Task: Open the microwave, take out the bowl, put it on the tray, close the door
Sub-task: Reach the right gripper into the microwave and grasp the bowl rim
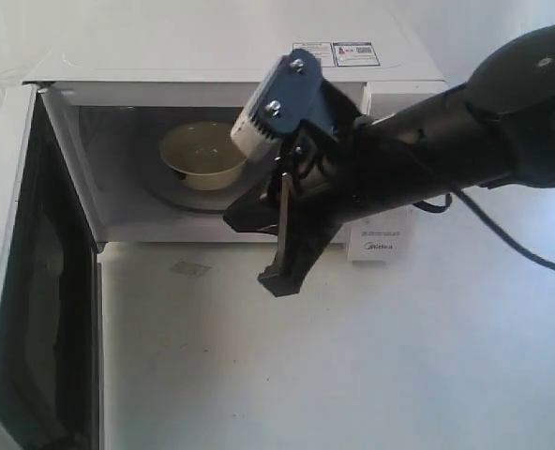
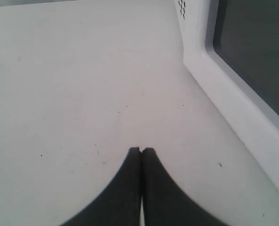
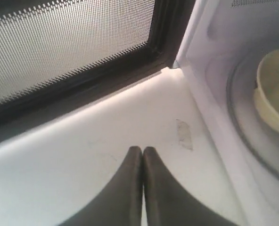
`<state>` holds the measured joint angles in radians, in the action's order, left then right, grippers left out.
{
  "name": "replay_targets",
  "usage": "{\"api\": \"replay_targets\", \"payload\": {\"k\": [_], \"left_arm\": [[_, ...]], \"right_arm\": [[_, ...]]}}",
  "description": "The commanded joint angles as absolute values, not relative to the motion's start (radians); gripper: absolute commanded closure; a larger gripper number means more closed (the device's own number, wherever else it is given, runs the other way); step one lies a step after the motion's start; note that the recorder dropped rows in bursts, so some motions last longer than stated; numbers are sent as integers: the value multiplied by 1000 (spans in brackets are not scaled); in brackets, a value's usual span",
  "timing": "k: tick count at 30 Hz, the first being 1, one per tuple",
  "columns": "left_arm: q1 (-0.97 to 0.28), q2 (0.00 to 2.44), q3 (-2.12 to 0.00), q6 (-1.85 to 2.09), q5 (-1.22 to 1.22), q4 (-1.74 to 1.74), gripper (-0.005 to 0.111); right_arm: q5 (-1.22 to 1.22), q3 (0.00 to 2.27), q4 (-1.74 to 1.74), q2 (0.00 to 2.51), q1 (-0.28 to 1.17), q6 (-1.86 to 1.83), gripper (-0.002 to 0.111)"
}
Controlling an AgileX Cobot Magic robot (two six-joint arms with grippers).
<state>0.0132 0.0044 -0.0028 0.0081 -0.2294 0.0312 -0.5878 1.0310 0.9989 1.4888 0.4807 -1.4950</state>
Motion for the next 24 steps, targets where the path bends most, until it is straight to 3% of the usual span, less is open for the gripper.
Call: {"api": "replay_targets", "payload": {"k": [1, 9, 15, 18, 24], "left_arm": [[15, 0, 0, 0, -232, 36, 107], [15, 0, 0, 0, -232, 36, 107], [15, 0, 0, 0, -232, 36, 107], [15, 0, 0, 0, -232, 36, 107], [15, 0, 0, 0, -232, 36, 107]], "right_arm": [[-408, 1069, 780, 1543, 589, -1480, 108], [-316, 1204, 20, 1695, 735, -858, 108], [-648, 1364, -862, 1856, 817, -107, 108], [-685, 1400, -963, 1907, 829, -29, 108], [-492, 1407, -987, 1923, 831, -29, 108]]}}
